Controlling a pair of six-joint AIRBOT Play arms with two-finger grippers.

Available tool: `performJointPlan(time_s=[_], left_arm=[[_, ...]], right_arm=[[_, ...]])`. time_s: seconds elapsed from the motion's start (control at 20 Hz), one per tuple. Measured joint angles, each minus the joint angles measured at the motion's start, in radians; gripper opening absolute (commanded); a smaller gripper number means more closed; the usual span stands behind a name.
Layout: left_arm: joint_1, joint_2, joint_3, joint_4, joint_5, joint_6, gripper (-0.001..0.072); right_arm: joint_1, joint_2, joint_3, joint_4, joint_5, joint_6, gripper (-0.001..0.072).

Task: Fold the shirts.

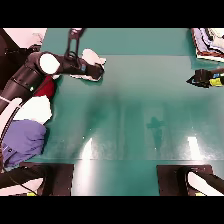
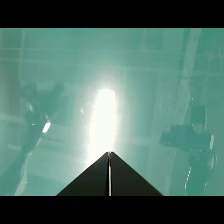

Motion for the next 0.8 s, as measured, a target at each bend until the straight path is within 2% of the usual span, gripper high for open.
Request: performJointPlan(time_s=[0.15,0.35,0.45,0.6,0.65,0.7,0.75,0.8], left_arm=[[0.106,-0.082,0.0,0.042,0.082,-0.06,0.0622],[0.214,-0.242,0.025,0.048,0.135,-0.087,0.0622],[0.235,-0.325,0.061,0.026,0.163,-0.08,0.0622],[0.249,-0.439,0.137,-0.055,0.169,-0.019,0.0619],[0.251,-0.468,0.161,-0.086,0.169,0.003,0.0597],[0.253,-0.488,0.178,-0.116,0.171,0.02,0.0347],[0.254,-0.503,0.194,-0.145,0.173,0.036,0.0054],[0.256,-0.513,0.21,-0.165,0.175,0.047,0.0022]], right_arm=[[0.0,0.0,0.0,0.003,-0.003,0.0,0.0017],[0.0,0.0,0.0,0.005,-0.005,0.0,0.0017],[0.0,0.0,0.0,0.005,-0.005,0.0,0.0017],[0.001,0.0,0.0,0.006,-0.005,0.0,0.0017],[0.003,0.0,0.0,0.006,-0.005,0.0,0.0017],[0.005,0.0,0.0,0.006,-0.005,0.001,0.0017],[0.005,0.0,0.0,0.006,-0.006,0.001,0.0017],[0.005,0.0,0.0,0.006,-0.007,0.001,0.0017]])
